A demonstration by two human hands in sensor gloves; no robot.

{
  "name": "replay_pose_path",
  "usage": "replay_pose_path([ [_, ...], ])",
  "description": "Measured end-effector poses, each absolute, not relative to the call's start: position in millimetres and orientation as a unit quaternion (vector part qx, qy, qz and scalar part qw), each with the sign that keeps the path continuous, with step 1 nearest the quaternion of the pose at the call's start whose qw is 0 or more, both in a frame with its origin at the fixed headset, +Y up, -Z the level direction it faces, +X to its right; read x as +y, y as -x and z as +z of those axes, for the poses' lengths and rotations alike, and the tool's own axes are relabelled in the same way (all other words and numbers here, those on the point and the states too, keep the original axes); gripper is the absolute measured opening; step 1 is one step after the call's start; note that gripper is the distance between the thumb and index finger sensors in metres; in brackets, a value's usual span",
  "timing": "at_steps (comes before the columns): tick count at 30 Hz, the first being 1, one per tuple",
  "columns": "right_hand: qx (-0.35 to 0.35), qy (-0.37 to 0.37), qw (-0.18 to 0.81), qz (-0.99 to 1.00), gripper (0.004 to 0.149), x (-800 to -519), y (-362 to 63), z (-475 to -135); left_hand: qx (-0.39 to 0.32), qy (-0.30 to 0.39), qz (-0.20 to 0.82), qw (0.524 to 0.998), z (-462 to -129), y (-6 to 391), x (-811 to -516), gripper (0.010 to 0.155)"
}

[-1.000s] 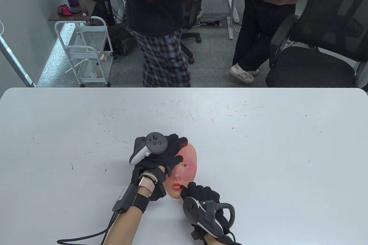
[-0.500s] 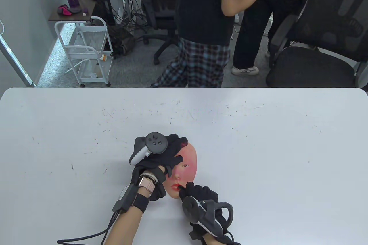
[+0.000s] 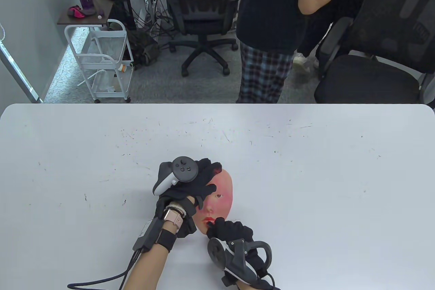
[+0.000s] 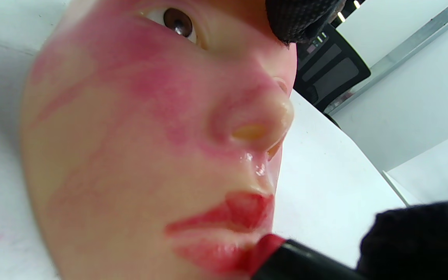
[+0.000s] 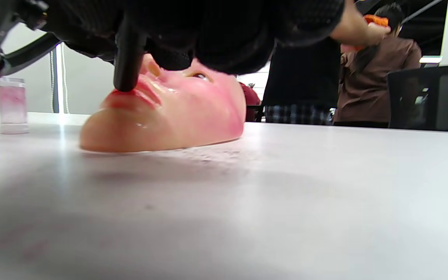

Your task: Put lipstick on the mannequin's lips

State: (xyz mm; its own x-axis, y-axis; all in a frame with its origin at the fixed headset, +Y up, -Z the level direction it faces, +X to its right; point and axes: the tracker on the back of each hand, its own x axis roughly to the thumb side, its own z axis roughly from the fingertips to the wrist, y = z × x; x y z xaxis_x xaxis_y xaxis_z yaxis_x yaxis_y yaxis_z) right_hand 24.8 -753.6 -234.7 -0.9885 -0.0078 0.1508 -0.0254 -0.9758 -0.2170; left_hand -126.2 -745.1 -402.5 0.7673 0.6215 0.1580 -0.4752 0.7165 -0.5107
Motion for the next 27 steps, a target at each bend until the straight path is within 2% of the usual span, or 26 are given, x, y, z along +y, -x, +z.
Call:
replay_pose_path([
  [10,-0.124,-0.112,-0.03,0.985,0.051,-756,-10,-232,-0.162,0.228,0.301,0.912,-403,126,-745,0.07],
  [17,-0.13,-0.082,-0.035,0.988,0.051,-755,-22,-233,-0.162,0.228,0.301,0.912,-402,126,-745,0.07],
  [20,-0.148,-0.102,-0.043,0.983,0.052,-756,-15,-231,-0.162,0.228,0.302,0.911,-403,126,-745,0.07],
  [27,-0.132,-0.108,-0.05,0.984,0.052,-756,-4,-237,-0.161,0.229,0.302,0.911,-403,127,-745,0.07],
])
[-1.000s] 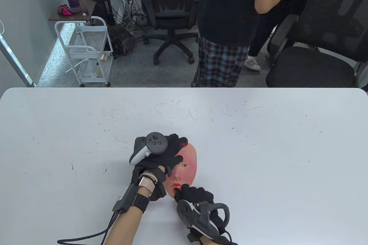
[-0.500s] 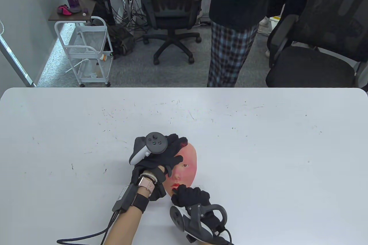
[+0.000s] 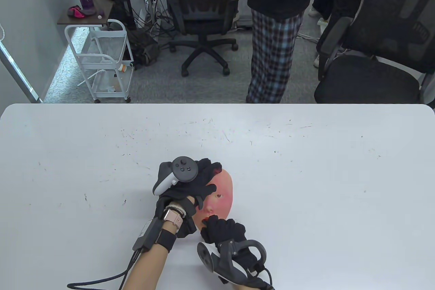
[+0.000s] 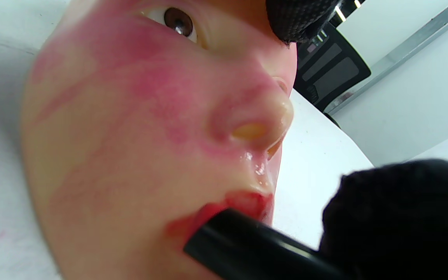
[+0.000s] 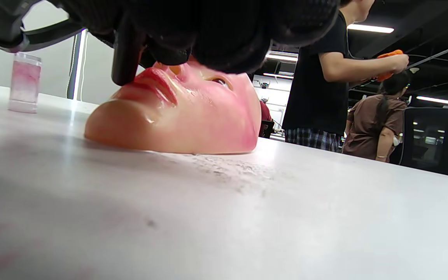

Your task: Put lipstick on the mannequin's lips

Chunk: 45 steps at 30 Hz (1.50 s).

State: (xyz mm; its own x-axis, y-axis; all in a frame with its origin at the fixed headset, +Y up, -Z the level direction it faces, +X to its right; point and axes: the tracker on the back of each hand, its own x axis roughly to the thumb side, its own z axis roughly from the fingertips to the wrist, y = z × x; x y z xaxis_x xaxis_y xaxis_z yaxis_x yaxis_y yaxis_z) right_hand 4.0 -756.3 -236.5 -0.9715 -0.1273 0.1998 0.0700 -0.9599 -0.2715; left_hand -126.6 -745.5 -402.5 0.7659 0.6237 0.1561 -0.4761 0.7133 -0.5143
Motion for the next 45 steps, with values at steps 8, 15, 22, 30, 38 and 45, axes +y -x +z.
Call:
replay_pose_path([
  [8,0.115,0.077,0.002,-0.99,0.052,-754,-22,-236,-0.16,0.228,0.301,0.912,-403,127,-745,0.07],
  [15,0.084,0.063,-0.03,-0.994,0.052,-755,-37,-239,-0.16,0.223,0.298,0.914,-403,127,-745,0.07],
  [22,0.099,0.047,-0.198,-0.974,0.052,-740,-74,-238,-0.177,0.206,0.345,0.899,-403,130,-731,0.069],
  [30,0.094,0.07,-0.501,-0.858,0.052,-736,-116,-239,-0.248,0.071,0.429,0.866,-357,129,-675,0.066],
  [38,0.023,0.147,-0.675,-0.723,0.053,-742,-114,-239,-0.31,0.108,0.609,0.722,-291,110,-715,0.067],
  [45,-0.034,0.17,-0.687,-0.706,0.052,-752,-101,-241,-0.318,0.105,0.698,0.633,-284,99,-739,0.055],
])
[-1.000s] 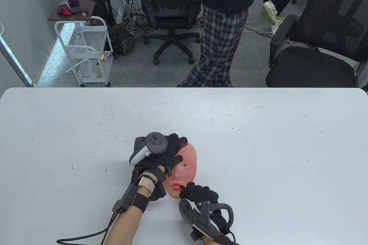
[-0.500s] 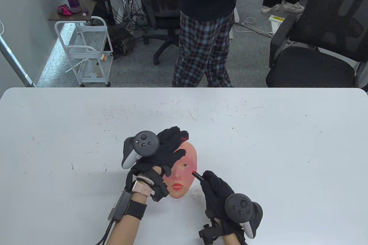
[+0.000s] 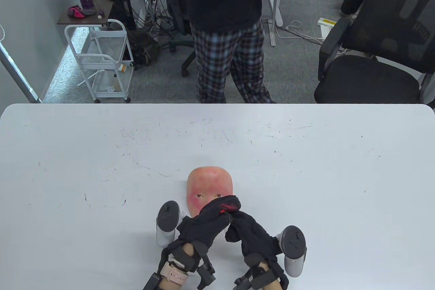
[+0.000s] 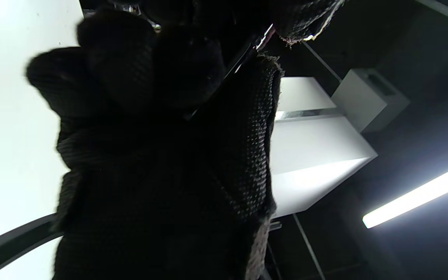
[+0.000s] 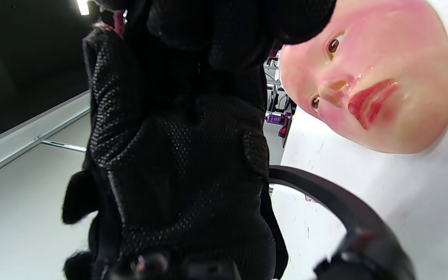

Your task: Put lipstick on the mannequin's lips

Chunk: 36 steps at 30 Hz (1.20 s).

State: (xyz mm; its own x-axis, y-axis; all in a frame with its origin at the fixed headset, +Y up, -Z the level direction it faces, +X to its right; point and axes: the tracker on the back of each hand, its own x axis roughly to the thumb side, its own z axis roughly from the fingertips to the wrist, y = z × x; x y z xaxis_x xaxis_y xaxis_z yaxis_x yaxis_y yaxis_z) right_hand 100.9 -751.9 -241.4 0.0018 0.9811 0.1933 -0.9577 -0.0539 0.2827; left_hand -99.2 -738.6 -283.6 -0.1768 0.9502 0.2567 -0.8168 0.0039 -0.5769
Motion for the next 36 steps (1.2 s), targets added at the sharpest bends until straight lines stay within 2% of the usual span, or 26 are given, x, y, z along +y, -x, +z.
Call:
replay_pose_path([
  [3,0.035,-0.188,0.667,0.72,0.051,-750,-100,-243,-0.29,0.072,0.723,0.623,-284,105,-741,0.051],
  [7,0.038,-0.219,0.609,0.761,0.052,-745,-96,-242,-0.273,0.035,0.713,0.645,-287,113,-745,0.047],
  [14,0.028,-0.231,0.545,0.805,0.053,-745,-86,-238,-0.245,0.023,0.7,0.67,-286,114,-750,0.037],
  [17,0.018,-0.222,0.542,0.81,0.054,-745,-86,-238,-0.269,0.046,0.699,0.661,-288,112,-752,0.045],
  [19,0.001,-0.204,0.557,0.805,0.054,-746,-89,-238,-0.285,0.067,0.715,0.635,-287,109,-753,0.051],
  [22,0.013,-0.21,0.572,0.793,0.053,-748,-92,-239,-0.27,0.053,0.733,0.621,-286,111,-754,0.05],
  [28,0.015,-0.217,0.561,0.799,0.05,-748,-91,-239,-0.271,-0.029,0.668,0.692,-283,120,-747,0.04],
  [30,0.014,-0.215,0.574,0.79,0.05,-749,-93,-240,-0.286,-0.03,0.658,0.696,-283,118,-746,0.041],
  [32,0.013,-0.208,0.582,0.786,0.051,-751,-96,-241,-0.311,0.004,0.672,0.672,-284,115,-748,0.05],
  [34,0.017,-0.208,0.591,0.779,0.05,-752,-97,-243,-0.304,0.022,0.71,0.635,-285,114,-753,0.049],
  [36,0.02,-0.209,0.58,0.787,0.05,-753,-95,-243,-0.285,0.01,0.719,0.634,-284,117,-755,0.047],
])
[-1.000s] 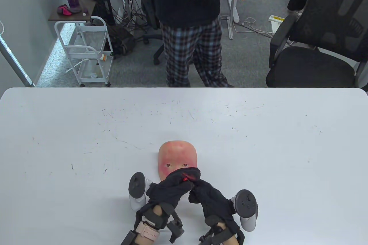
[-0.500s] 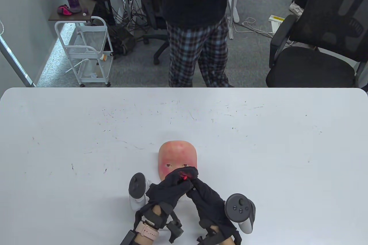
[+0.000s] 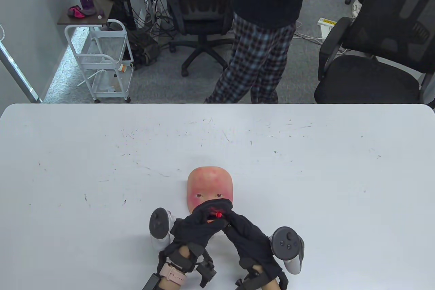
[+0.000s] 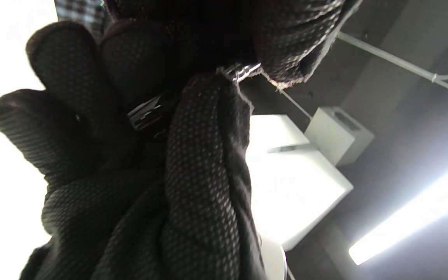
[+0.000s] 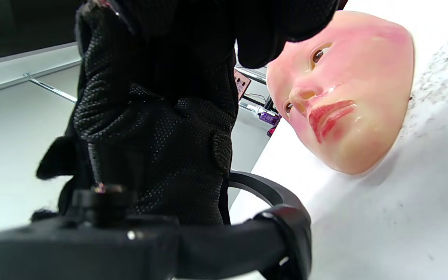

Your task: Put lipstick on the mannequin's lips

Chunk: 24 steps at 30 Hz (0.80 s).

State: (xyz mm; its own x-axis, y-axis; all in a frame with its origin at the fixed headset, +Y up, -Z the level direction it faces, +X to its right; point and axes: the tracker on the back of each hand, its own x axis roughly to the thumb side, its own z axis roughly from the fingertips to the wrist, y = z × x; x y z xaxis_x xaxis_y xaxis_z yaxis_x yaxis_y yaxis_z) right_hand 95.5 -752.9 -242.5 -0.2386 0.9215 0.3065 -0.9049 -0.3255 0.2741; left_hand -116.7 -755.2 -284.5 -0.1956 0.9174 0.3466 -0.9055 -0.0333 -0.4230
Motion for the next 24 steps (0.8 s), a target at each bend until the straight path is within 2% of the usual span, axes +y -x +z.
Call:
replay_pose_path([
  [5,0.015,-0.211,0.561,0.8,0.049,-753,-91,-241,-0.275,-0.055,0.655,0.701,-282,124,-750,0.039],
  [8,0.006,-0.198,0.563,0.802,0.05,-753,-93,-240,-0.298,-0.024,0.664,0.685,-282,122,-752,0.047],
  [11,0.005,-0.196,0.562,0.804,0.05,-753,-94,-241,-0.281,-0.02,0.697,0.659,-281,121,-756,0.046],
  [17,0.005,-0.205,0.541,0.816,0.049,-752,-88,-239,-0.271,-0.076,0.643,0.713,-279,131,-751,0.038],
  [20,-0.004,-0.199,0.544,0.815,0.051,-750,-89,-238,-0.279,-0.078,0.64,0.711,-278,133,-748,0.044],
  [22,-0.012,-0.183,0.532,0.827,0.052,-749,-91,-237,-0.28,-0.113,0.64,0.706,-277,142,-738,0.057],
  [24,-0.016,-0.169,0.514,0.841,0.052,-750,-94,-238,-0.275,-0.148,0.616,0.723,-276,158,-721,0.065],
])
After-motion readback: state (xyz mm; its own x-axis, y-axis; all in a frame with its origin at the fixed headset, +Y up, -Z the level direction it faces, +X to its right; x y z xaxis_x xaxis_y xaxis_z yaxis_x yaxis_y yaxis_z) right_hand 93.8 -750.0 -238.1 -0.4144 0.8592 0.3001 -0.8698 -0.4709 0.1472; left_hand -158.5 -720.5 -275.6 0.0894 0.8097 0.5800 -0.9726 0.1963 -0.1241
